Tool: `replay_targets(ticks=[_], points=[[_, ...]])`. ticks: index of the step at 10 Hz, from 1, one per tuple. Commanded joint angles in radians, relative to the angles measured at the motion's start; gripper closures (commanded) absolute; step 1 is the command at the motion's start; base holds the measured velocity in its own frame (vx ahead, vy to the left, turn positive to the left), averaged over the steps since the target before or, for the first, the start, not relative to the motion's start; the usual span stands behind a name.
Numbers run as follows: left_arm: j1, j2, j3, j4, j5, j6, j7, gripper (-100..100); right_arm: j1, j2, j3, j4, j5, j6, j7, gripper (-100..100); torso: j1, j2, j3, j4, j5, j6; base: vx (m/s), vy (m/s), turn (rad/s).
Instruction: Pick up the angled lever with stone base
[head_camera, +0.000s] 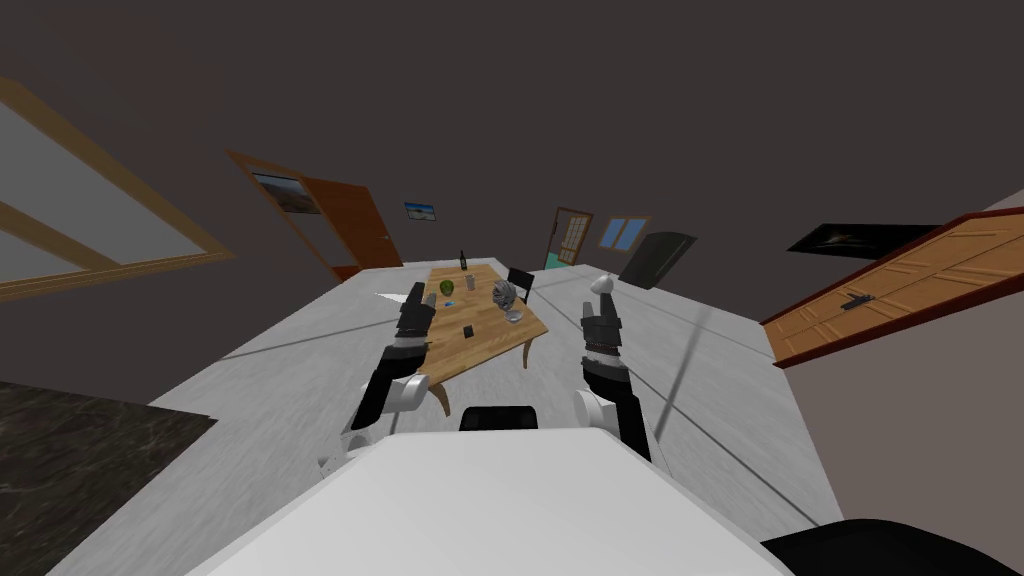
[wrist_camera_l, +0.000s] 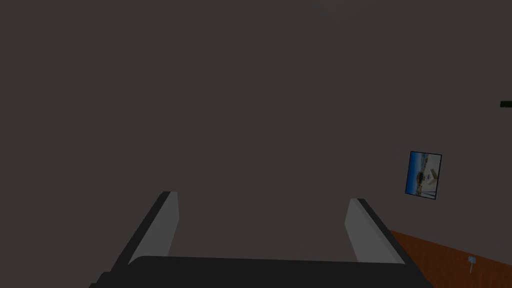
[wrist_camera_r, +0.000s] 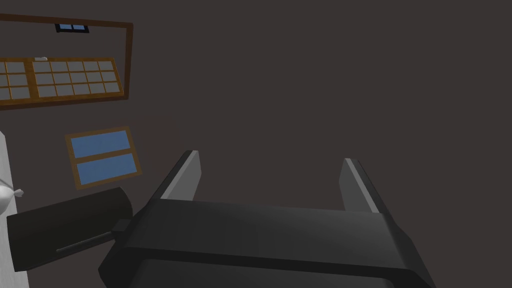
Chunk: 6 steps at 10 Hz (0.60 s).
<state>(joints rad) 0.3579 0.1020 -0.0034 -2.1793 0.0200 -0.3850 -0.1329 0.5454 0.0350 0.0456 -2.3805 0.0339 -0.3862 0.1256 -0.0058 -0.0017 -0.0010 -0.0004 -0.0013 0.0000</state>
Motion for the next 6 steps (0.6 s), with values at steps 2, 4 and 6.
replay_targets(ticks=[2, 4, 6], points=[[-0.028, 0.019, 0.001, 0.042, -0.007, 0.077, 0.001, -100, 0.000, 0.000, 0.000, 0.000, 0.000, 0.000, 0.000, 0, 0.001, 0.000, 0.000, 0.000, 0.000, 0.000, 0.027, -0.078, 0.011], [-0.048, 0.031, 0.002, 0.070, -0.010, 0.124, 0.000, -100, 0.000, 0.000, 0.000, 0.000, 0.000, 0.000, 0.000, 0, 0.000, -0.001, -0.001, 0.000, 0.000, 0.000, 0.027, -0.083, 0.017], [-0.068, 0.043, 0.004, 0.099, -0.014, 0.171, -0.001, -100, 0.000, 0.000, 0.000, 0.000, 0.000, 0.000, 0.000, 0, 0.001, -0.001, 0.000, 0.000, 0.000, 0.000, 0.024, -0.062, 0.007]])
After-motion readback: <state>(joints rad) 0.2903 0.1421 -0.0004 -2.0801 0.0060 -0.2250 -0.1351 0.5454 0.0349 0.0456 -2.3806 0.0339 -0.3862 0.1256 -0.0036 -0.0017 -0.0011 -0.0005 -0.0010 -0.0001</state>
